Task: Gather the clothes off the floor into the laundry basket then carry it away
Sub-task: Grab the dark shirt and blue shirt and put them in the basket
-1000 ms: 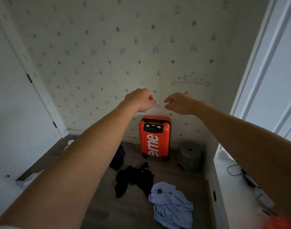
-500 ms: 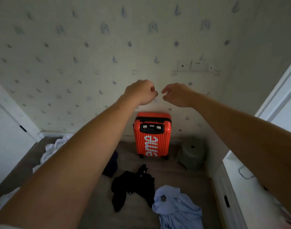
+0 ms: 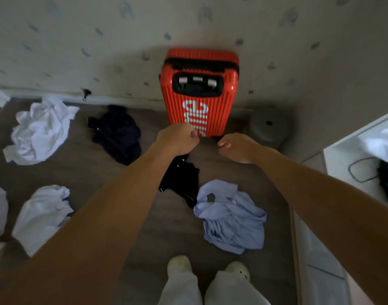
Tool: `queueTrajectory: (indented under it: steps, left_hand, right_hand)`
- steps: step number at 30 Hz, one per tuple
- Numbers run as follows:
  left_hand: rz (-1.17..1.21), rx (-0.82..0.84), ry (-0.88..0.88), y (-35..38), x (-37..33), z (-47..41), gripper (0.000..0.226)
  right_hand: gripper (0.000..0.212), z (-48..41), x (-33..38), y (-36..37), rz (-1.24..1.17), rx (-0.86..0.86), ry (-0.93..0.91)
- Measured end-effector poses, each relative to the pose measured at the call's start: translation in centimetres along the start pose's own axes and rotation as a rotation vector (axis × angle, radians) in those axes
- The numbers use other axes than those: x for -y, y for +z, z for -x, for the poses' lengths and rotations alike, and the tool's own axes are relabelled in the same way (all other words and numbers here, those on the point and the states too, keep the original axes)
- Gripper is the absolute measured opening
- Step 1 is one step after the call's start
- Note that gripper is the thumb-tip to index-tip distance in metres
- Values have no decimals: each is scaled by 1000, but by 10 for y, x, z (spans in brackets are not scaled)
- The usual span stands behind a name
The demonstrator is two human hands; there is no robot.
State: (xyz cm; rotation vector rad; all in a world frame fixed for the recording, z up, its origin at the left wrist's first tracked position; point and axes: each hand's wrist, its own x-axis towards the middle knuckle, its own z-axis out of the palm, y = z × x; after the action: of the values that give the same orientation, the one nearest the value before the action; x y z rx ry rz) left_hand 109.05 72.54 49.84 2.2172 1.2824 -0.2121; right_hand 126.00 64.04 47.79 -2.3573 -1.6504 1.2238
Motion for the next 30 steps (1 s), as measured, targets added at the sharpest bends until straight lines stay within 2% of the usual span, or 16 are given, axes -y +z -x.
queueTrajectory:
  steps: [4, 12, 14, 16, 19, 22, 25, 28, 30]
  left_hand:
    - [54, 51, 2, 123, 39, -59, 22]
    - [30, 248, -42, 381, 145, -156, 21]
    - [16, 262, -18, 410, 162, -174, 33]
    - [-103, 250, 8, 445, 180, -197, 55]
    - [-202, 209, -108, 481, 212, -219, 99]
    - [-262, 126, -211, 498, 244, -230, 129]
    - [-214, 63, -310, 510, 271, -231, 139]
    - [-131, 109, -396, 519, 287, -230, 137]
    - [-152, 78, -344, 523, 290, -231, 124]
  right_hand:
    - [44, -58, -74, 83, -61, 64, 58]
    - [105, -185, -231, 307, -147, 252, 293]
    - [115, -207, -244, 339, -107, 227, 268]
    - [128, -236, -260, 379, 42, 243, 198]
    - [147, -261, -285, 422, 331, 333, 151]
    - [154, -266, -305, 446, 431, 269, 145]
    - [150, -269, -314, 459, 411, 119, 131]
    - [147, -273, -314, 459, 410, 119, 153]
    - [144, -276, -310, 458, 429, 146, 191]
